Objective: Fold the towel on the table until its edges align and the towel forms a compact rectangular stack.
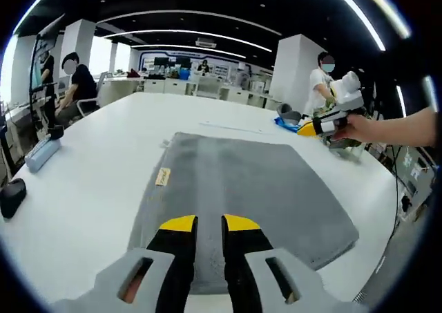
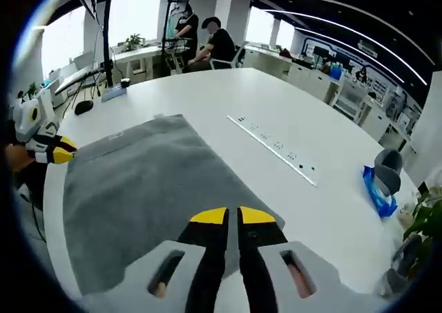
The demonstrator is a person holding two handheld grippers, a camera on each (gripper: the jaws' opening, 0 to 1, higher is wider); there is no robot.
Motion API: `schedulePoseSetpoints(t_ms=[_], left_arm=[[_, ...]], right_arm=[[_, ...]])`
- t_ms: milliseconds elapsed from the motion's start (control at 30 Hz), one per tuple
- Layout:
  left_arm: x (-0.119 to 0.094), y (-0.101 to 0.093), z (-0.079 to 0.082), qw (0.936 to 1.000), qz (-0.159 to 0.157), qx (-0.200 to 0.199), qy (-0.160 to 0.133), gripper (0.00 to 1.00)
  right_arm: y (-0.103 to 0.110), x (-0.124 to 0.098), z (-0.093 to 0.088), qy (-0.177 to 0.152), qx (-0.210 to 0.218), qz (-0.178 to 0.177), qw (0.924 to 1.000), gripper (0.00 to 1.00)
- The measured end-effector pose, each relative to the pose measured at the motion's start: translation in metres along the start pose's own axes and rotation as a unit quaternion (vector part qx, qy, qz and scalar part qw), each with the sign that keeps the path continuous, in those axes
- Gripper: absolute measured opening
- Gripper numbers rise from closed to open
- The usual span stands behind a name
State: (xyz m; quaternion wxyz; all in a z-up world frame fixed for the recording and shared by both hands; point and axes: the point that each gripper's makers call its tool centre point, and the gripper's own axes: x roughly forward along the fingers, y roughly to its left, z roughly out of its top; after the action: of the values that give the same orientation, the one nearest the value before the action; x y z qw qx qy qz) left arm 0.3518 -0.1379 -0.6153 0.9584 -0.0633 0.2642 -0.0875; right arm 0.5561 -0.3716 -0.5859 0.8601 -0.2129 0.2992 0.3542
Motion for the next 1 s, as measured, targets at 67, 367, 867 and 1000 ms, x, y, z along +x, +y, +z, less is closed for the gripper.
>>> schedulePoseSetpoints(t_ms=[67, 367, 867, 1000], left_arm=[[0.002, -0.003, -0.007, 0.9999, 0.001, -0.008, 0.011, 0.14], [0.011, -0.003, -0.026, 0.9992, 0.017, -0.012, 0.036, 0.10], [0.017, 0.001, -0.035, 0.9920, 0.012, 0.099, 0.078, 0.02], [0.017, 0.001, -0.035, 0.9866, 0.003, 0.122, 0.108, 0.01]], right_arm=[[-0.006, 0.006, -0.009, 0.015, -0.002, -0.006, 0.9999, 0.00], [-0.010, 0.028, -0.048, 0.079, 0.018, -0.006, 0.9967, 0.00], [-0.002, 0.033, -0.070, 0.127, 0.072, -0.003, 0.9892, 0.00], [-0.003, 0.033, -0.070, 0.131, 0.077, 0.000, 0.9884, 0.00]])
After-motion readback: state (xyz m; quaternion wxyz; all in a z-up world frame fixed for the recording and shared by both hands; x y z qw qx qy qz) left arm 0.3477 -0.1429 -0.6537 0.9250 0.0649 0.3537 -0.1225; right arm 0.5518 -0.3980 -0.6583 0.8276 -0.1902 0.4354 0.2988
